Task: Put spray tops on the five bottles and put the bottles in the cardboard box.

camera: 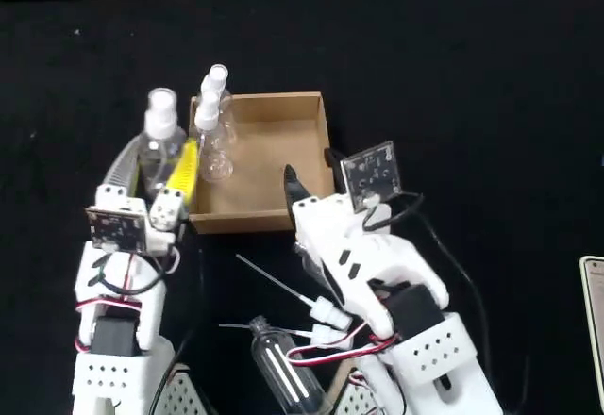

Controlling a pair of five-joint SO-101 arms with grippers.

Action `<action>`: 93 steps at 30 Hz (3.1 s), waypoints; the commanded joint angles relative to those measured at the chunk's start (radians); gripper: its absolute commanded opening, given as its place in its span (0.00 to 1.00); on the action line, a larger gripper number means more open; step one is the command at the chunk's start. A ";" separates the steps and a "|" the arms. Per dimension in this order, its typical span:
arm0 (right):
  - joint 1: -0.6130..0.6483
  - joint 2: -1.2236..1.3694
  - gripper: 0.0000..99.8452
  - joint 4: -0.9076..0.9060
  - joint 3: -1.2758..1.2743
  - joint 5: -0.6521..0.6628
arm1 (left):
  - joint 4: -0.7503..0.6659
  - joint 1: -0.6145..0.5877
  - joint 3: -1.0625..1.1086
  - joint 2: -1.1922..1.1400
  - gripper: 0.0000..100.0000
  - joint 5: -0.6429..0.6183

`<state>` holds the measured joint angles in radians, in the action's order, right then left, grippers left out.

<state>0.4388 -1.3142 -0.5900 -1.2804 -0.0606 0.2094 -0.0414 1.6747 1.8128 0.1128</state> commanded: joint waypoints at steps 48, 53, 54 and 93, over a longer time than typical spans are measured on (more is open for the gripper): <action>0.017 -0.053 0.18 0.106 -0.136 0.009 | -0.634 -0.986 -0.168 -0.876 0.04 -0.112; 0.017 -0.053 0.18 0.104 -0.136 0.009 | -0.815 -1.003 -0.168 -1.034 0.04 -0.106; 0.017 -0.053 0.18 0.104 -0.136 0.009 | -0.856 -1.012 -0.173 -1.069 0.04 -0.104; 0.018 -0.053 0.18 0.104 -0.136 0.009 | -1.892 -1.168 -0.581 -2.374 0.04 -0.106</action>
<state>0.4404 -1.3341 -0.5102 -1.4216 -0.0606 -1.6594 -1.1968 1.1285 -0.5608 0.0084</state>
